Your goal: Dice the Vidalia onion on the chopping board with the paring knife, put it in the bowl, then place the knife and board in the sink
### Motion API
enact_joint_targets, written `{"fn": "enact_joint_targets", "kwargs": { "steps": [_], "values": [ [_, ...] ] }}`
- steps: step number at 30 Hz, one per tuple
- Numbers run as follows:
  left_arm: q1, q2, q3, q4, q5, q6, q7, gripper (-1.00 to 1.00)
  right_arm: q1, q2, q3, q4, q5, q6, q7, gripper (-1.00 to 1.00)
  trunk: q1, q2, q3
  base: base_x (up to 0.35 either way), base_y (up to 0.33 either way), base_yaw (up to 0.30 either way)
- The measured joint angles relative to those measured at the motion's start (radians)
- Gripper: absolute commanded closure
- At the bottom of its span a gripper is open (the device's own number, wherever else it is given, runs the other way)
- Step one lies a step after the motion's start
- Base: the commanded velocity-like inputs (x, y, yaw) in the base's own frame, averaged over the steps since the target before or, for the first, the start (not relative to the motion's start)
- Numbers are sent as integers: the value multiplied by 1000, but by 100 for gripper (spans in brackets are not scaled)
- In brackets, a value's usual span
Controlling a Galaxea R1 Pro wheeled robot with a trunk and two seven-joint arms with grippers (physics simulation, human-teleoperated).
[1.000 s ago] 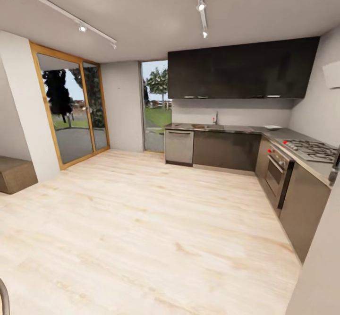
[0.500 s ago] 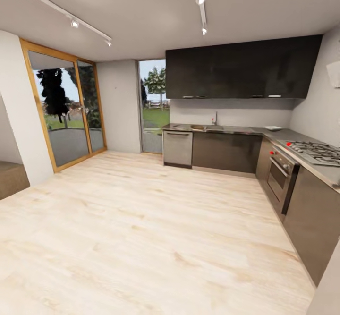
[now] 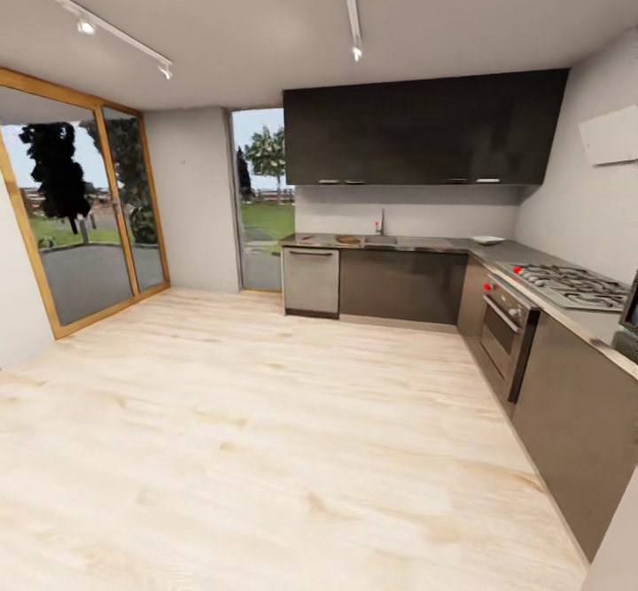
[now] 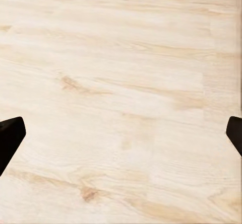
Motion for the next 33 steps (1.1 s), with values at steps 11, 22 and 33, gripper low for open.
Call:
{"fn": "enact_joint_targets", "kwargs": {
  "steps": [11, 22, 33],
  "values": [
    [0, 0, 0, 0, 0, 0, 0, -100, 0, 0, 0, 0, 0, 0, 0, -100, 0, 0, 0, 269, 0, -131],
    [0, 0, 0, 0, 0, 0, 0, -100, 0, 0, 0, 0, 0, 0, 0, -100, 0, 0, 0, 269, 0, -50],
    [0, 0, 0, 0, 0, 0, 0, -100, 0, 0, 0, 0, 0, 0, 0, -100, 0, 0, 0, 269, 0, -1]
  ]
}}
